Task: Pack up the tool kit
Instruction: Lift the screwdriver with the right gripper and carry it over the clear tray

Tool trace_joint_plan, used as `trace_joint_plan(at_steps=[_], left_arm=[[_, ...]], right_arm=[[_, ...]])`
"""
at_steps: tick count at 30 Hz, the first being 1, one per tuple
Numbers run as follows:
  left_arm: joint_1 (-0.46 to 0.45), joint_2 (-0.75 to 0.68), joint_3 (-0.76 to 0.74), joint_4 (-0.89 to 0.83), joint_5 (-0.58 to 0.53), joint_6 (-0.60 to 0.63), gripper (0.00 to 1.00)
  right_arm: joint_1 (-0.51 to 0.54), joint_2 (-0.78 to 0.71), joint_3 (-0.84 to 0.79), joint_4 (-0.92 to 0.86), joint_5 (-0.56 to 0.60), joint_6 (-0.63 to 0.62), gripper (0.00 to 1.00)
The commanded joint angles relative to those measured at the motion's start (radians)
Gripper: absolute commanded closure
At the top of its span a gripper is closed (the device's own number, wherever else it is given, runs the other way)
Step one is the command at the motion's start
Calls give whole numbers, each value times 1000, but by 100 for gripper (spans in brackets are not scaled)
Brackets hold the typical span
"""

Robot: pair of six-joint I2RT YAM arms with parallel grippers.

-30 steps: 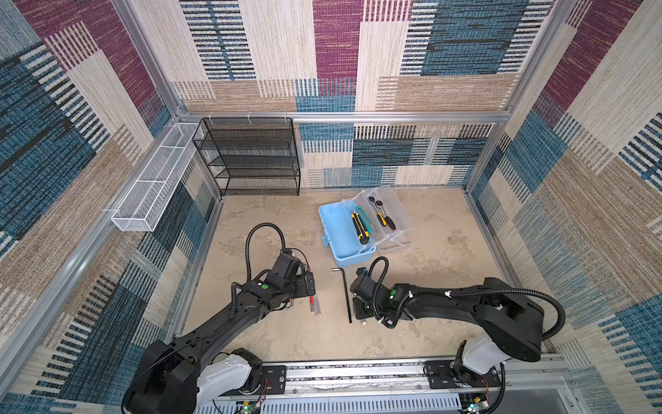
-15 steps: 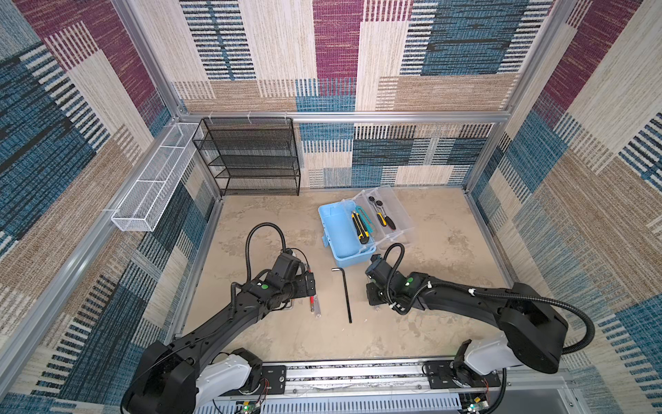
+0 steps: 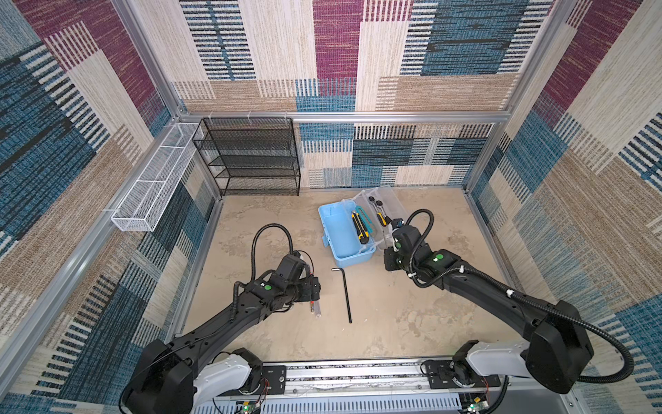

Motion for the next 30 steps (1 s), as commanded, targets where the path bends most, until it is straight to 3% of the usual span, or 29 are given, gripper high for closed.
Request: trace_joint_plan(at_steps=[1,12,30], left_arm=[[-8,12,24,-23,-22,-19,12],[-37,87,66,-53,-24,-15,14],[-70,160,101,-90,-16,-29,25]], right_arm=[[-53,15,52,21,2,-122,85],[-259,172,273,131,-73,-366,85],[-320,571,585,109,-166,-478,86]])
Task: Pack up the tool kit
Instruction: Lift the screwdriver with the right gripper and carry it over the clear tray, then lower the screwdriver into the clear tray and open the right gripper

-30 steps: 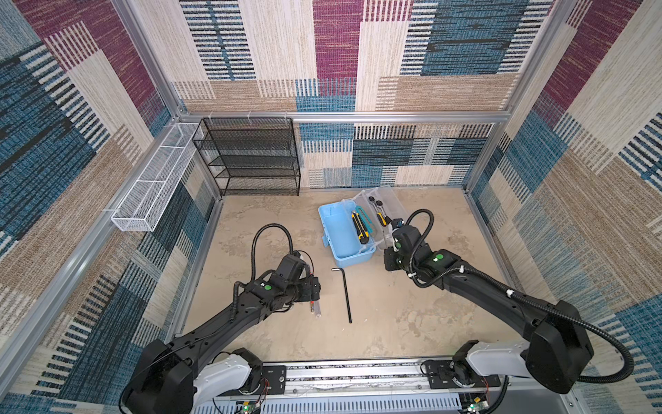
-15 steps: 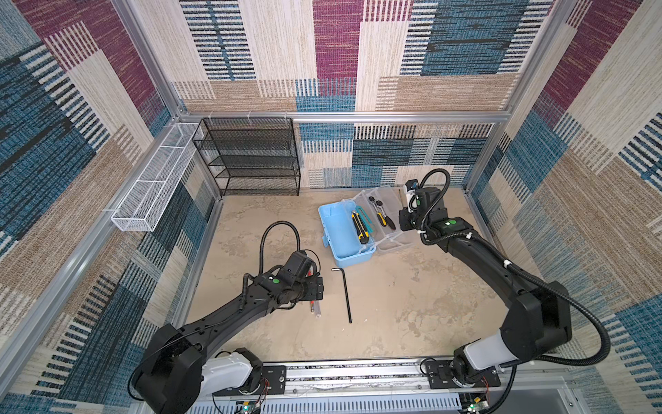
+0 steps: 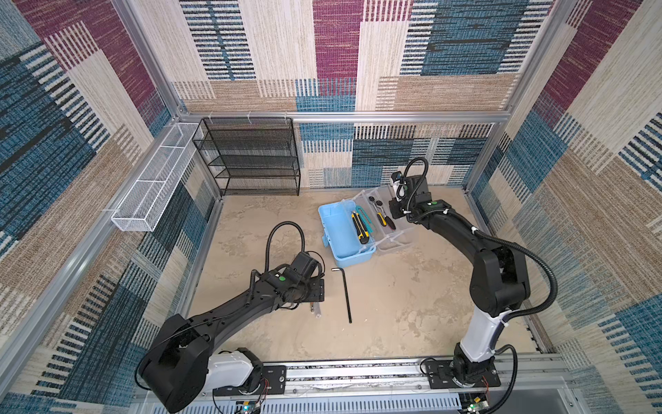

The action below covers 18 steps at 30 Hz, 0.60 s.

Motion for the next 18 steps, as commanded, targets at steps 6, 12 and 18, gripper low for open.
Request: trace_joint_plan(at_steps=[6,12,18], left_arm=[[-4,26,23,-25,25,-15,33],[-7,51,31,-25,41,-17,39],[-9,71,44,-24,52,-17,49]], right_arm=[[-4,68,32,-13,-28,8,84],[-6,76,22,-29,-28,13,75],[-6,65,22,-32,-17,34,59]])
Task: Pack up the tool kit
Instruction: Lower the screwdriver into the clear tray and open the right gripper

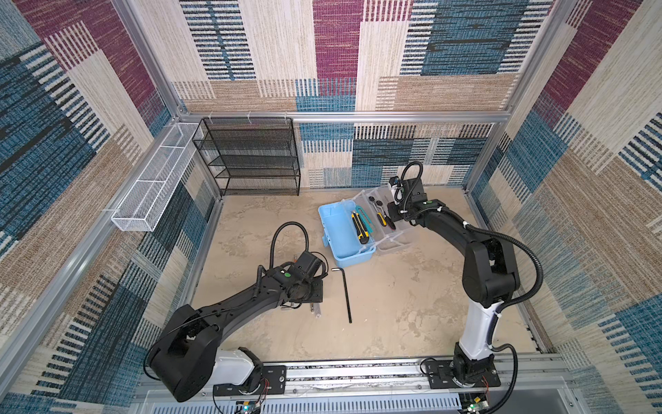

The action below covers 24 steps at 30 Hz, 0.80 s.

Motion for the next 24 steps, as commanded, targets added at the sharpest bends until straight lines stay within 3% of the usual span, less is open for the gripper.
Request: trace_joint_plan(at_steps=[1,8,15,24], left_arm=[[1,8,10,-6,16,-13,49],[-4,11,11,-6,12,-25,54],[-13,42,22,-9,36,-32,68],[-46,84,48,-81,7,-75,66]], right_arm=[[3,-16,0,3,-2,22,57],[3,-61,5,0,-28,54,49],[3,-103,-18,0,-30,78,45],[3,-141,-55,9,-23,79,45]])
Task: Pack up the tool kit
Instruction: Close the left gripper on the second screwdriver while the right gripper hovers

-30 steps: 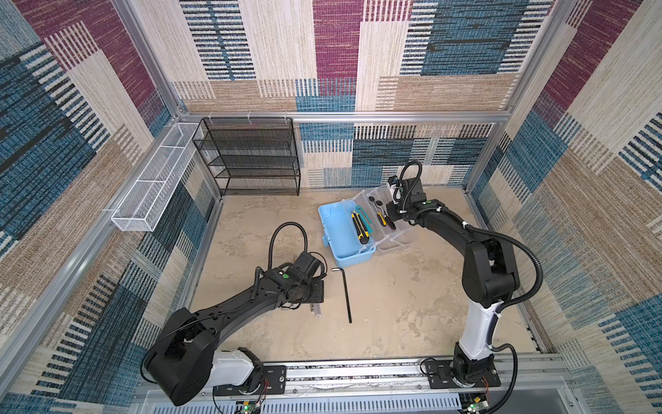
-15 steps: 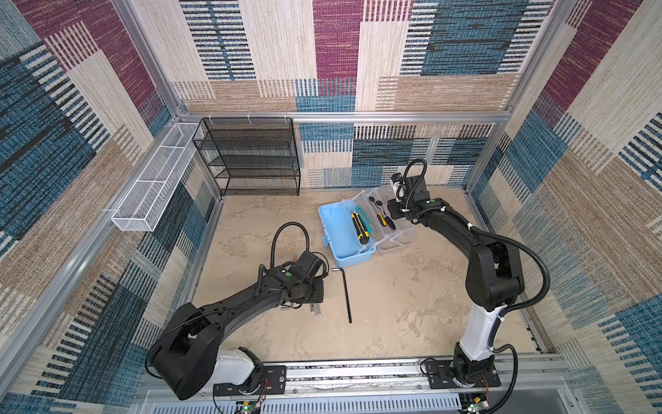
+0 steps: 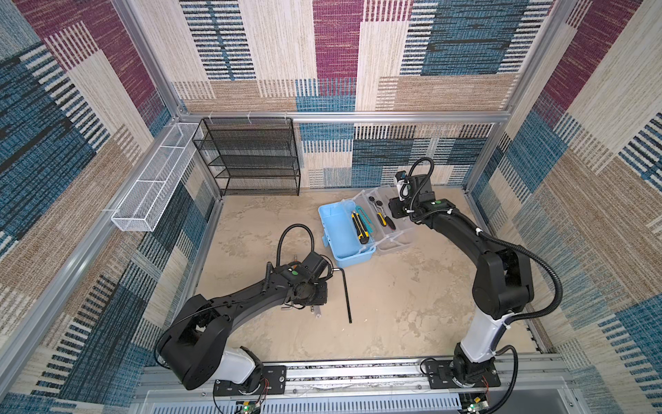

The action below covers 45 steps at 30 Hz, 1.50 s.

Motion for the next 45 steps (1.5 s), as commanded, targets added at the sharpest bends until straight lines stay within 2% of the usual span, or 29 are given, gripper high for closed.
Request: trace_joint_plan(at_steps=[1,13,24,45], left_arm=[[-16,7,16,-57,-37,-41,66],[-55,33,29,-116,-112,-109,62],[-56,92,53,-116,-104,-104,62],[-59,184,100,-107,-97,-74,69]], right_arm=[[1,-17,-13,16,1,9,45],[1,-37,-47,34,3,13,45],[1,-65,-60,44,4,17,45],[1,-125,-114,59,31,14,44]])
